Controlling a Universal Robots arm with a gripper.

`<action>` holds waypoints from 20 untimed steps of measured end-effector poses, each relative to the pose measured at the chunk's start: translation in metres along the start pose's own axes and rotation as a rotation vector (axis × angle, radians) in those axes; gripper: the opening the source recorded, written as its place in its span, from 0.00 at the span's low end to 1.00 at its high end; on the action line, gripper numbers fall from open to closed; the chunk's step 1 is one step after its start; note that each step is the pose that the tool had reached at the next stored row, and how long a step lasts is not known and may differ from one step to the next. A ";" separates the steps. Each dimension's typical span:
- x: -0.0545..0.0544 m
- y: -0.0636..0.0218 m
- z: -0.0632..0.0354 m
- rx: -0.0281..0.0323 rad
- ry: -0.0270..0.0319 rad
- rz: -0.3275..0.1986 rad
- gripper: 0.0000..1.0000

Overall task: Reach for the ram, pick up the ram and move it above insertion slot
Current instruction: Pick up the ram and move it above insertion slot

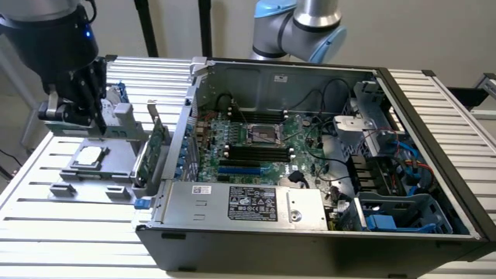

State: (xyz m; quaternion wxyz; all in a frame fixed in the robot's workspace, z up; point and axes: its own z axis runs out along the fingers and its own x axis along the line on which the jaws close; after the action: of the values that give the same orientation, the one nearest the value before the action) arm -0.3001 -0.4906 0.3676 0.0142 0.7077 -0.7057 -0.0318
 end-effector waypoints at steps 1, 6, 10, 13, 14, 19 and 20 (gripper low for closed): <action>0.000 -0.0043 -0.0045 -0.0007 -0.0002 0.000 0.13; 0.000 -0.0261 -0.0205 -0.0043 -0.0035 -0.001 0.13; 0.000 -0.0442 -0.0225 -0.0044 -0.0165 -0.003 0.13; 0.000 -0.0579 -0.0236 -0.0044 -0.0264 -0.004 0.13; 0.000 -0.0625 -0.0239 -0.0045 -0.0293 -0.005 0.13; 0.000 -0.0850 -0.0257 -0.0046 -0.0424 -0.007 0.13; 0.000 -0.0893 -0.0260 -0.0046 -0.0446 -0.007 0.13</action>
State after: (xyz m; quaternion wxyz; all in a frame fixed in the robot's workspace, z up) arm -0.2092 -0.4906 0.3877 0.0000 0.7092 -0.7033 -0.0493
